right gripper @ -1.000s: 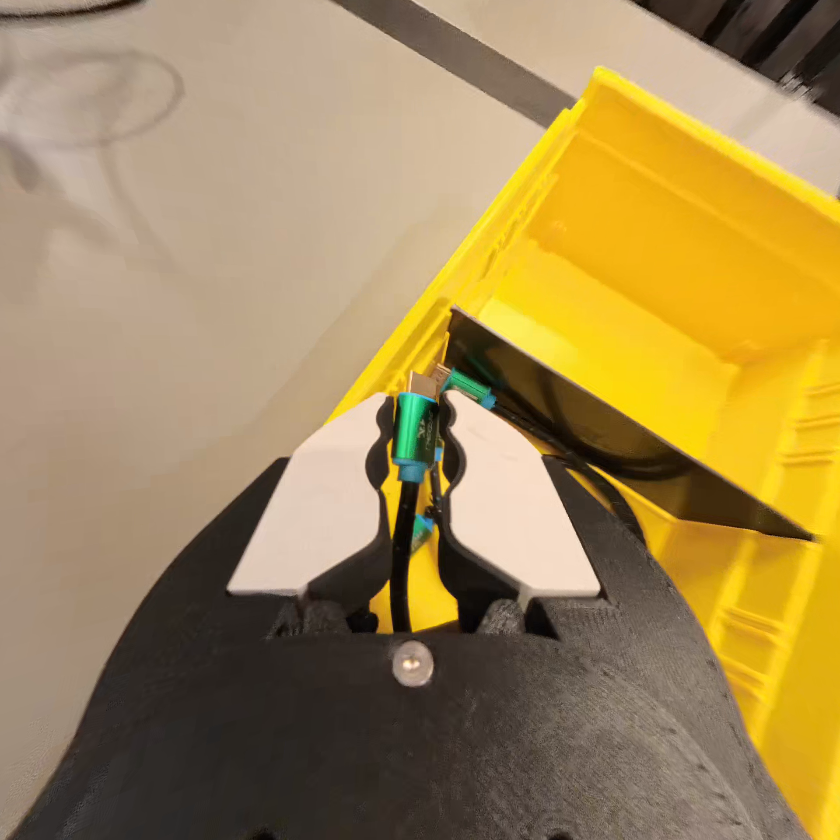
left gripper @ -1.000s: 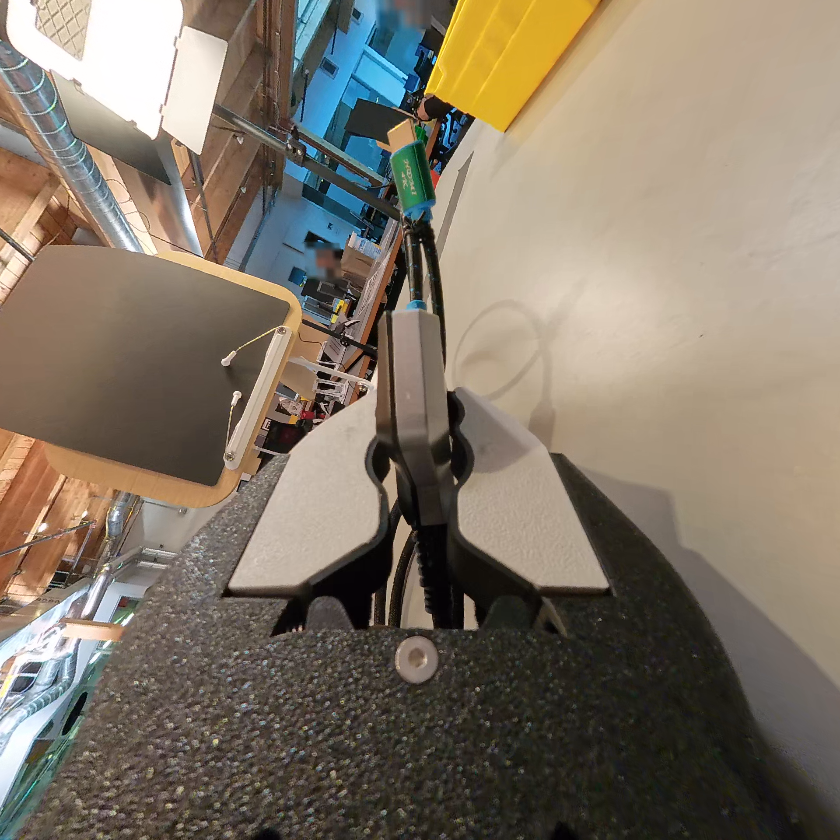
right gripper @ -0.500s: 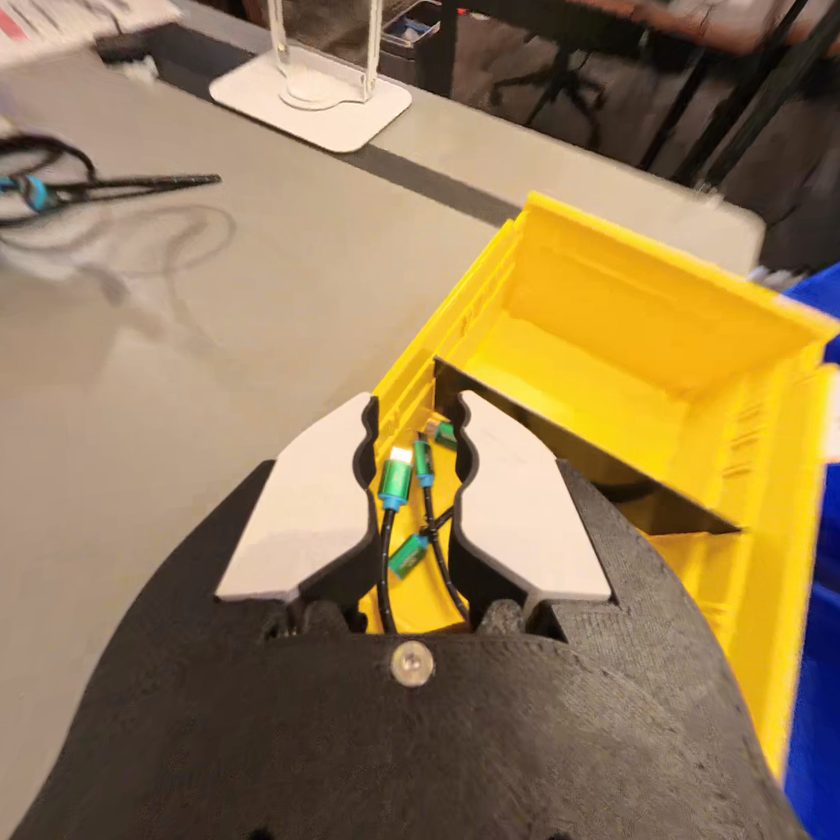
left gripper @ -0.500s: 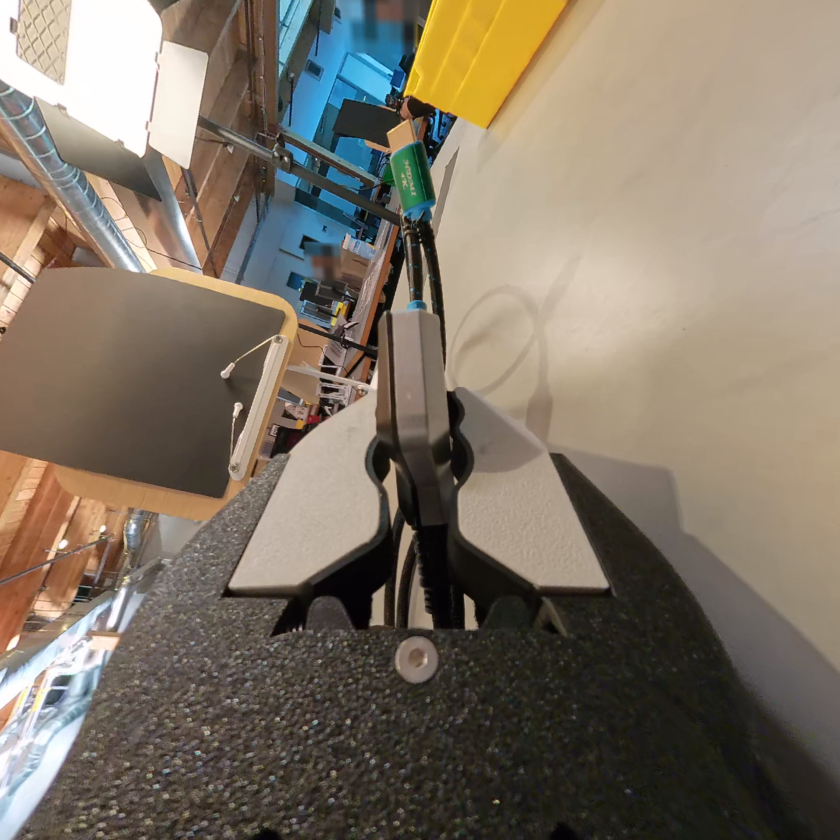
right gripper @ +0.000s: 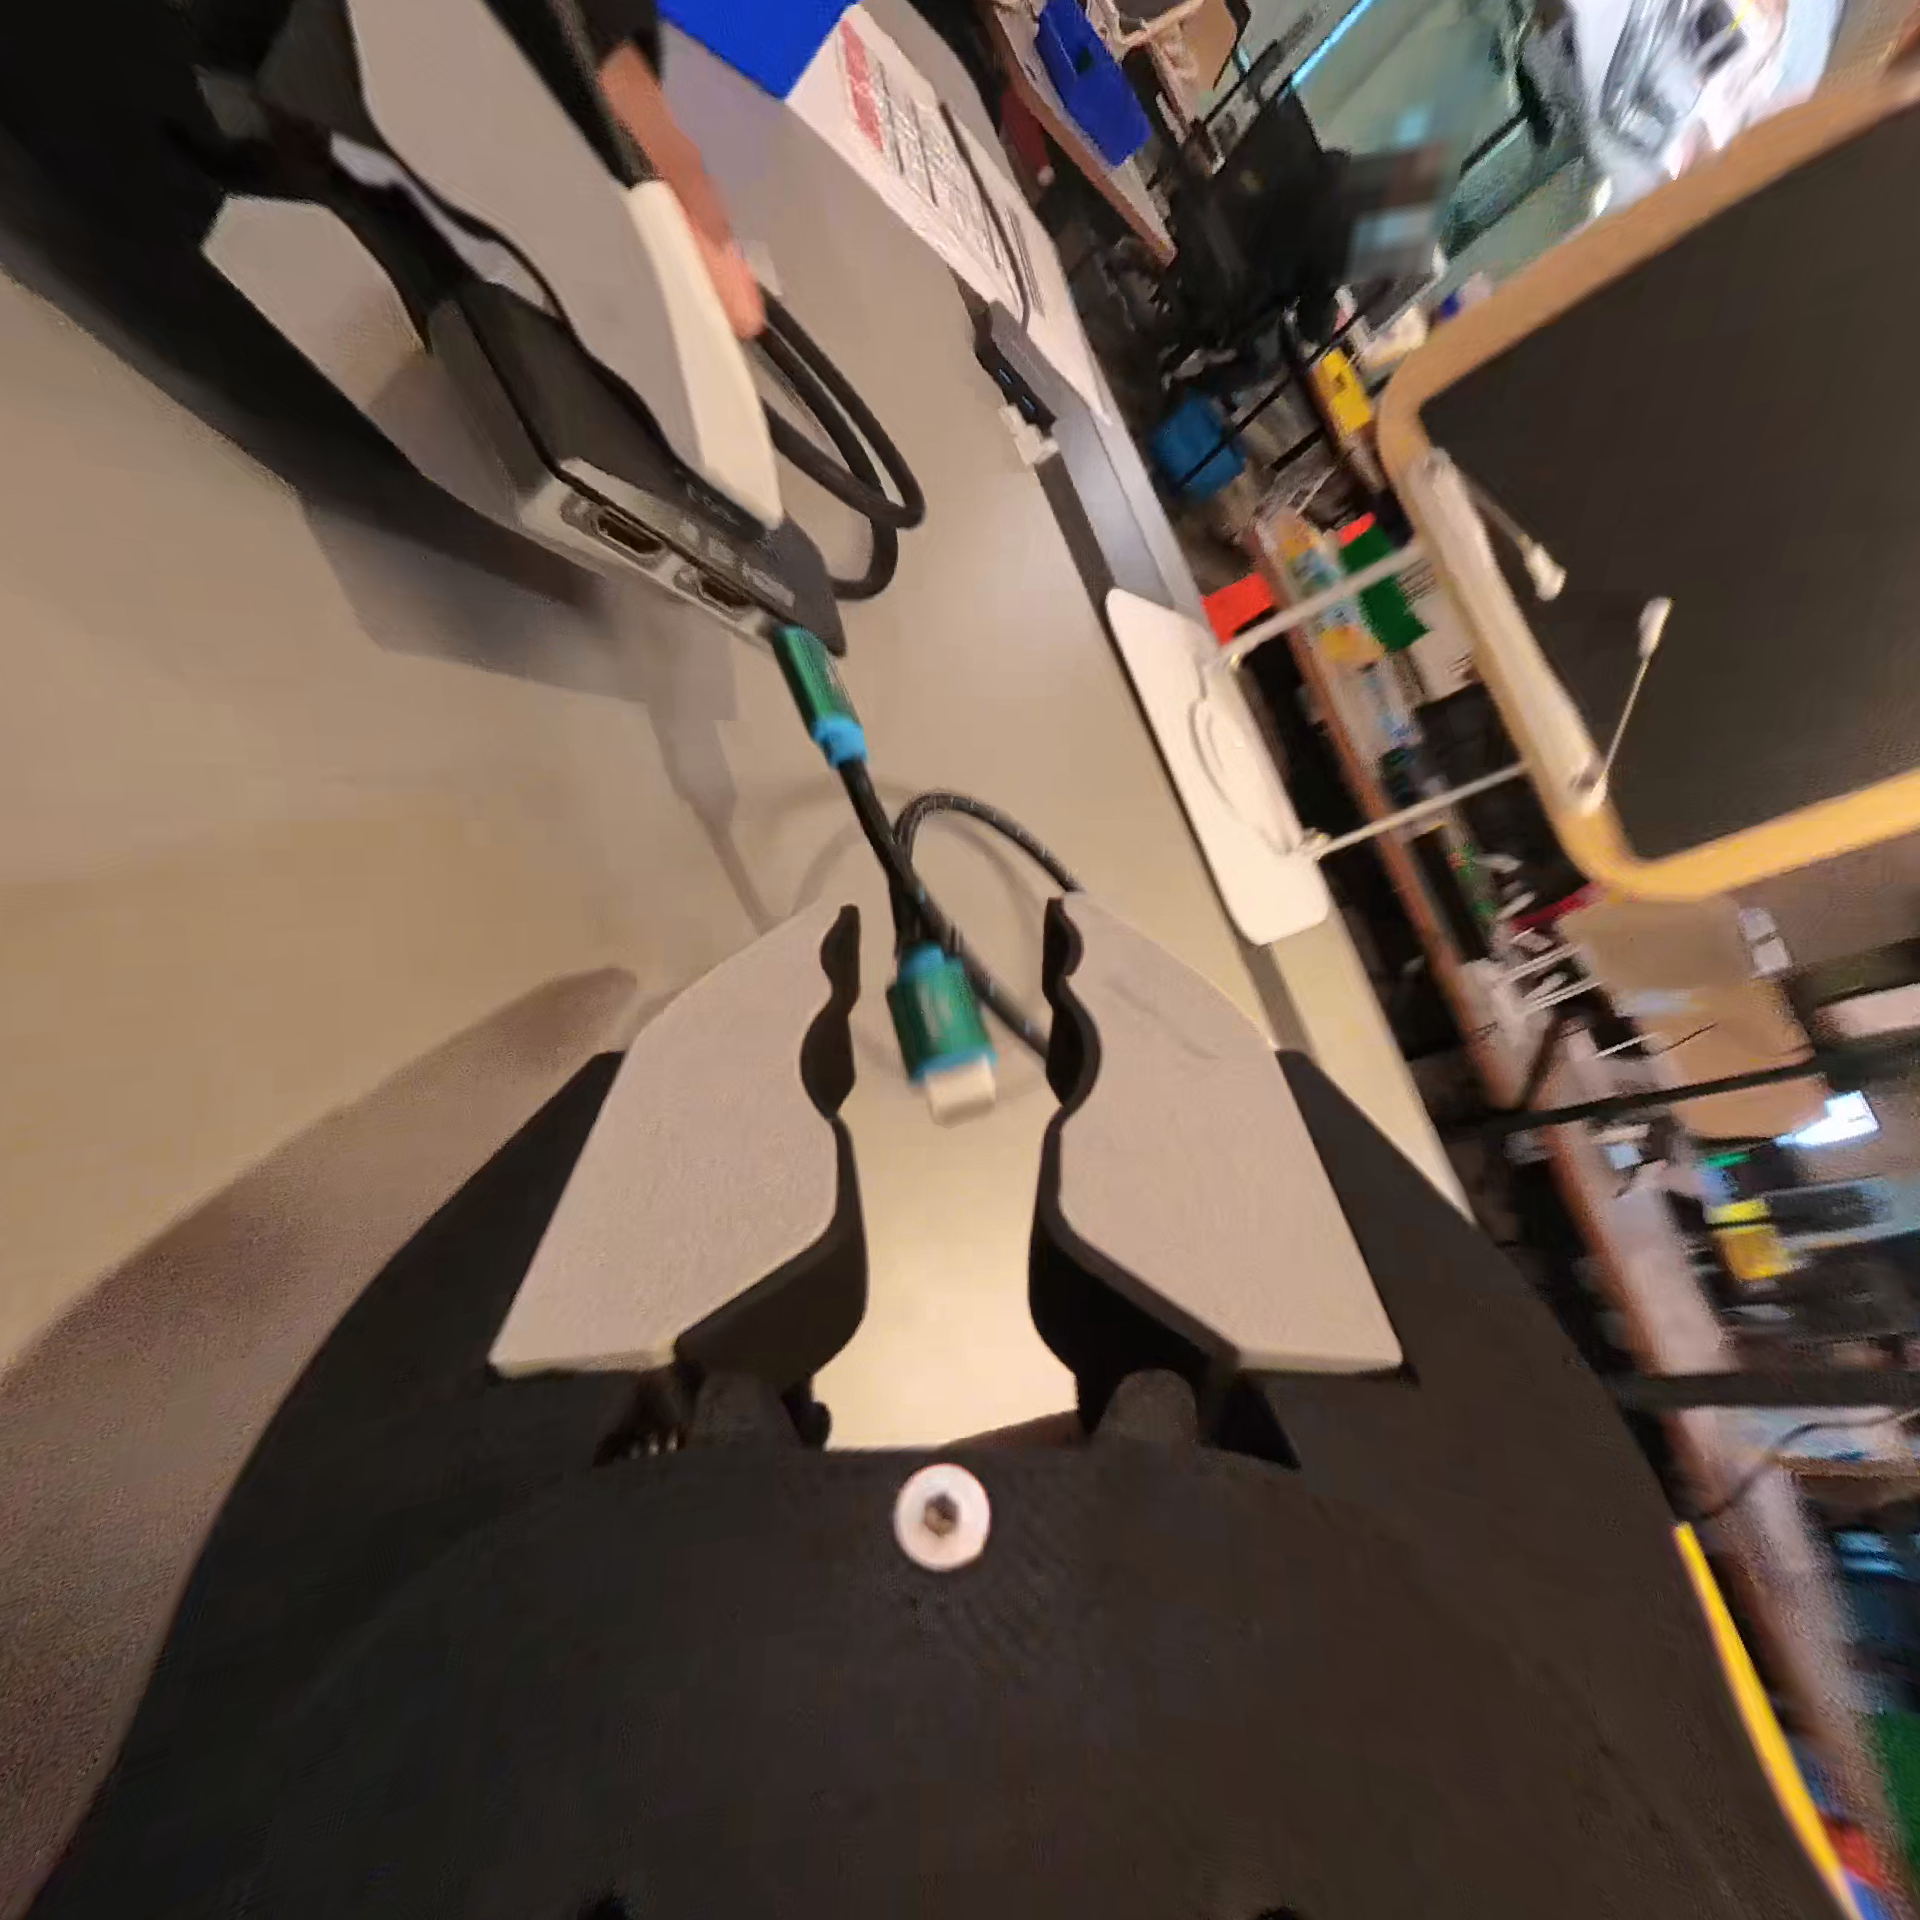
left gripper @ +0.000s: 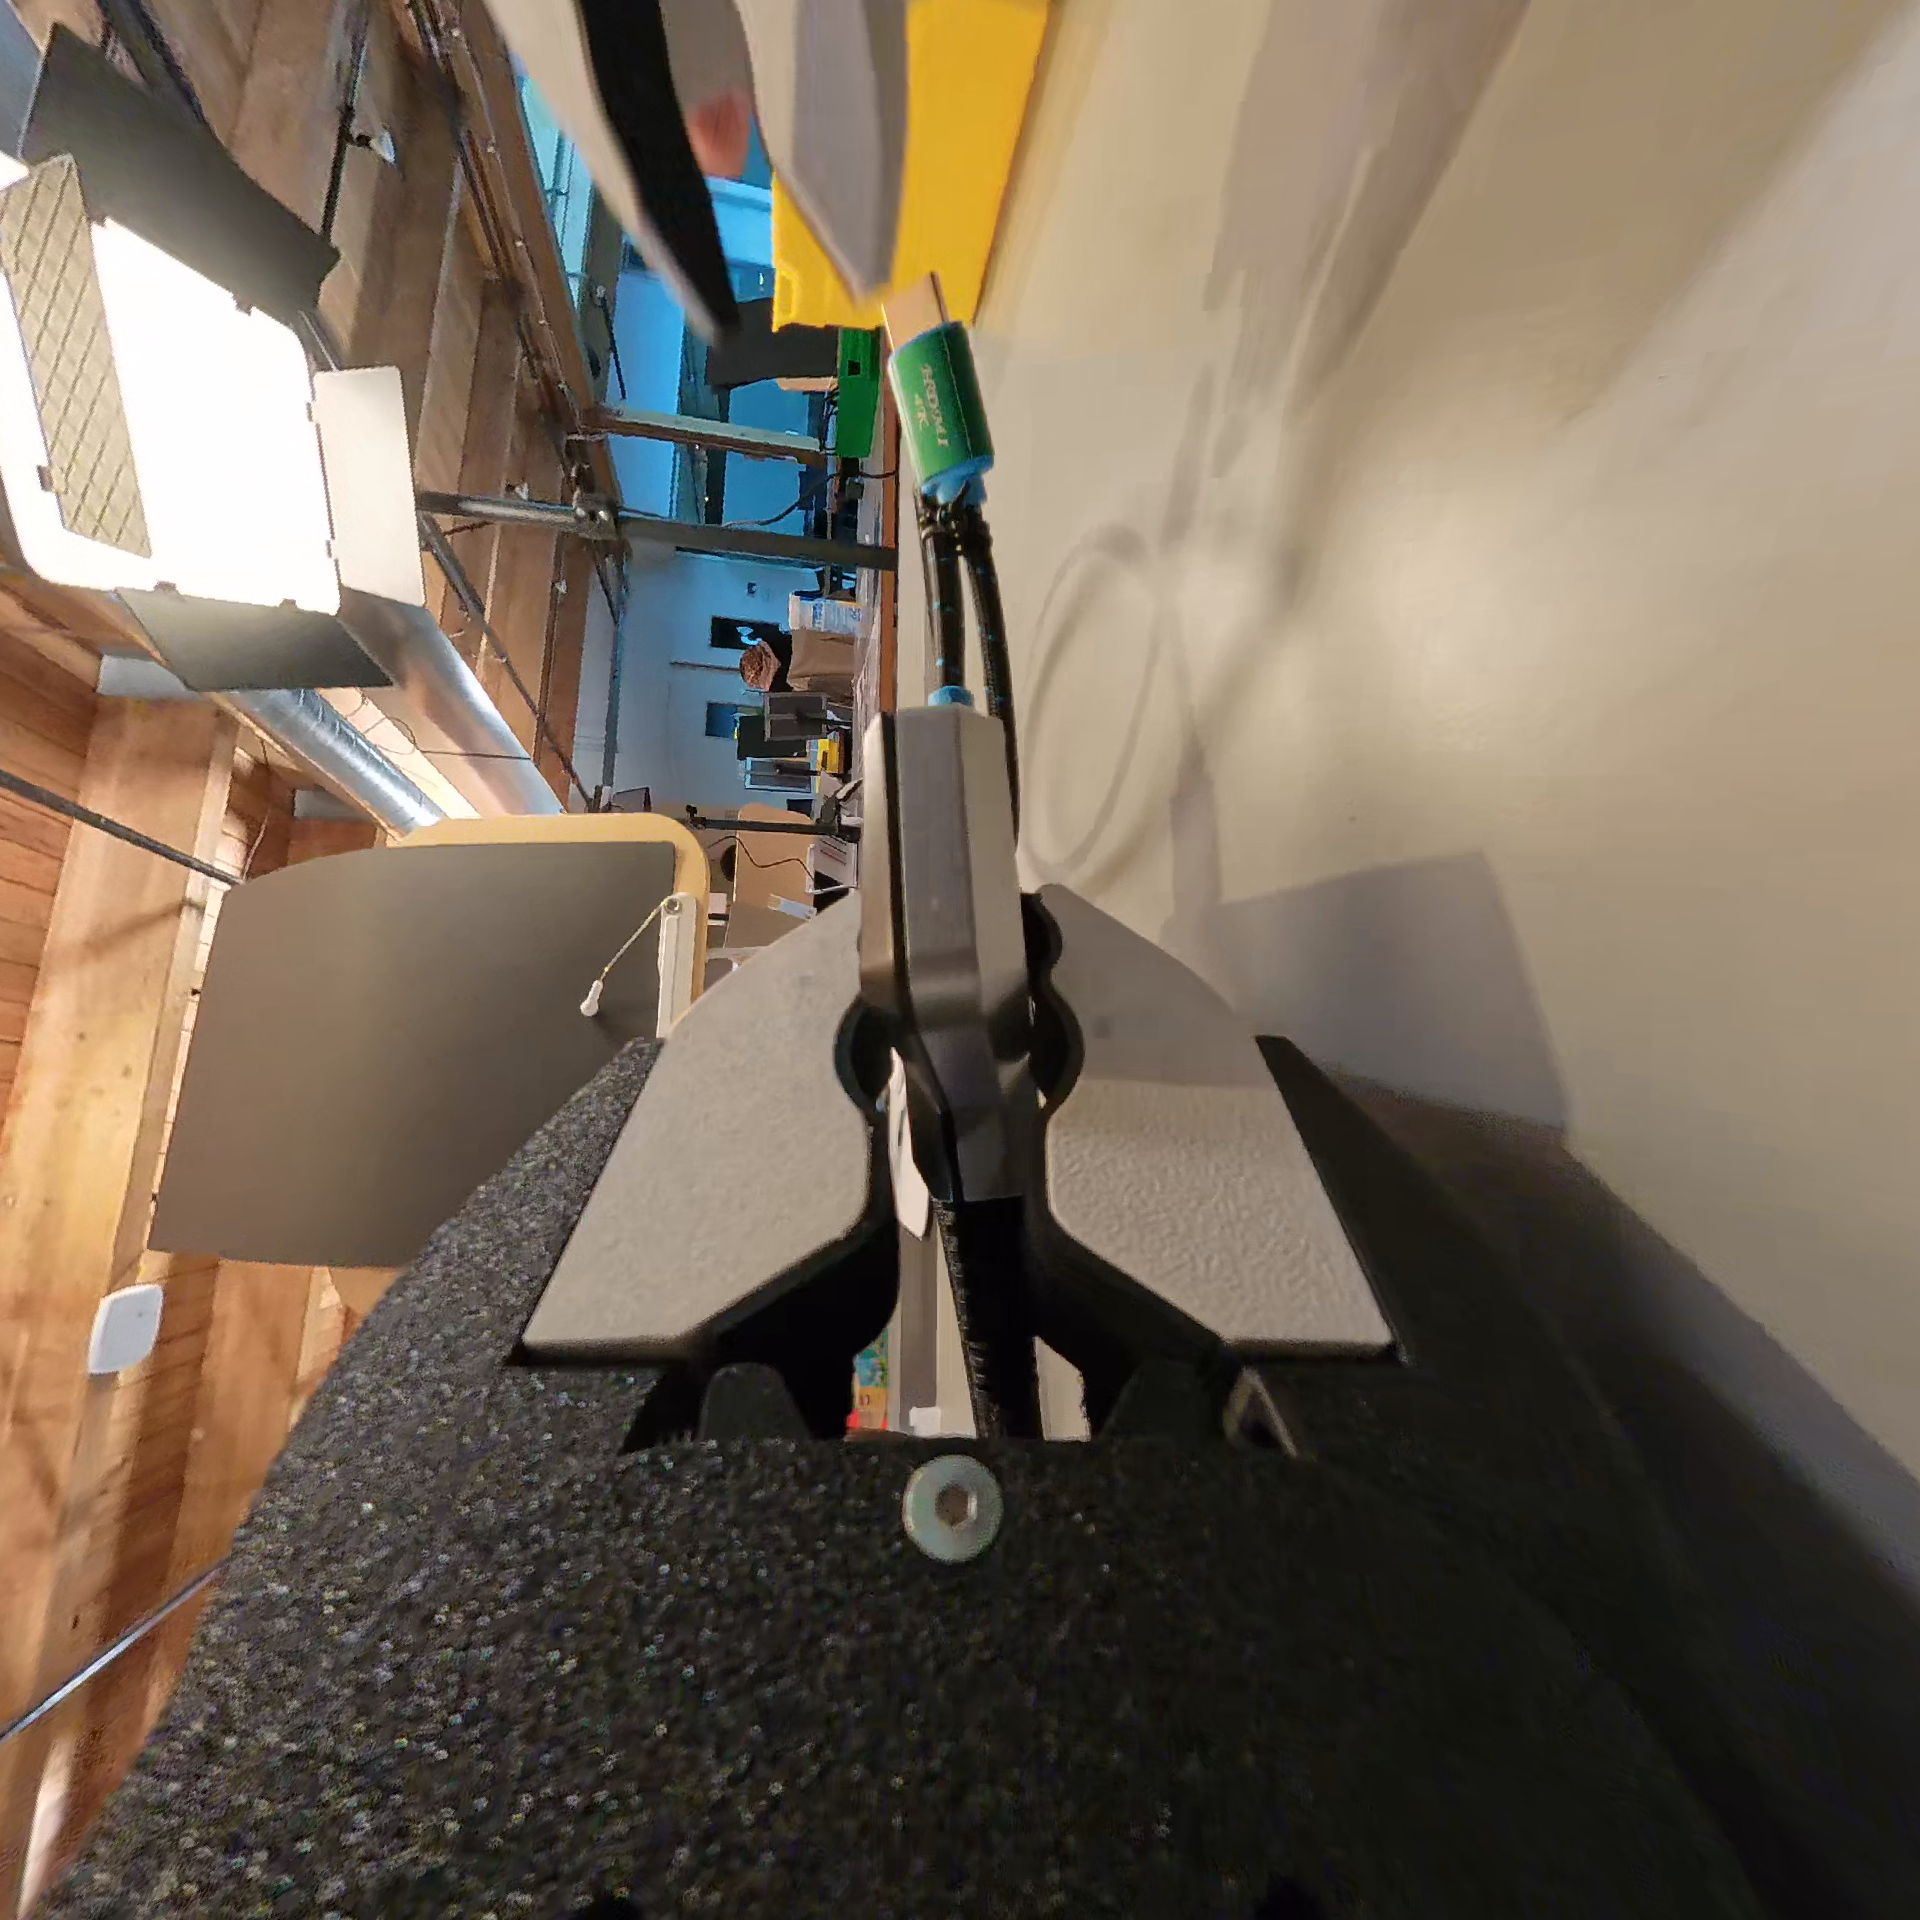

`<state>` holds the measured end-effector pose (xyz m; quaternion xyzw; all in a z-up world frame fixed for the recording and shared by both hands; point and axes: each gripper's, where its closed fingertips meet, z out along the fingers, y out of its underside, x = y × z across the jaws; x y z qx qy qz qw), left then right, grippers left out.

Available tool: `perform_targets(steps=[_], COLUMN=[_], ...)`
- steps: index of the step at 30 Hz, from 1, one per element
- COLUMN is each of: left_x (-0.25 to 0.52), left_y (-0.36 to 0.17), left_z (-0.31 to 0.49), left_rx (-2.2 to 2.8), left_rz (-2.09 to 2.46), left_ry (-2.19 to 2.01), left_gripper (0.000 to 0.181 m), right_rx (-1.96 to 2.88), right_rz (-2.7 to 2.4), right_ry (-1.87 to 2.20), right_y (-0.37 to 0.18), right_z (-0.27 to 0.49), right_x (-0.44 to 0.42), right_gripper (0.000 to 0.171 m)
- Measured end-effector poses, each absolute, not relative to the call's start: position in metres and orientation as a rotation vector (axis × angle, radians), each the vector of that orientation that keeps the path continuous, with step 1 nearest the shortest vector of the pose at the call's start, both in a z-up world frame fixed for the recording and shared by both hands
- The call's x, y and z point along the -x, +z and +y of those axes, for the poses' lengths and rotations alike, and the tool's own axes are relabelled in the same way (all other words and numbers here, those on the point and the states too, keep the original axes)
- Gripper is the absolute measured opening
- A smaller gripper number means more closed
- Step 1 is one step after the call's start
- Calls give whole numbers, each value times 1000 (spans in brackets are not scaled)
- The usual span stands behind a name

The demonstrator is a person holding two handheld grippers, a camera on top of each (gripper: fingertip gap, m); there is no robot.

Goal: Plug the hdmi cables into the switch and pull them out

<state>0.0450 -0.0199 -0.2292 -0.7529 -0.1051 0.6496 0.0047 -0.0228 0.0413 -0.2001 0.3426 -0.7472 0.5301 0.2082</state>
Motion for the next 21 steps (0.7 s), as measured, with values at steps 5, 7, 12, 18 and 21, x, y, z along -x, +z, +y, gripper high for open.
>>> perform_targets(steps=[5,7,12,18,21], left_x=[-44,-43,-42,-40,-42], left_y=[-236,-237,-237,-231,-226], left_z=[-9,-5,0,-9,-19], left_rx=[2414,2415,2409,2351,2304], left_rz=[-218,-186,-138,-199,-301], left_ry=[2042,2048,2052,2104,2086], left_gripper=[22,22,22,39,52], right_rx=[-1115,-1156,-1129,-1144,-1139], right_rz=[-1896,-1882,-1797,-1609,-1534], right_ry=[1313,1248,1161,1161,1164], right_y=[-226,-238,-250,-247,-243], right_z=[4,-4,-16,-22,-24], right_x=[-7,-16,-20,-10,2], right_gripper=[42,43,13,12,12])
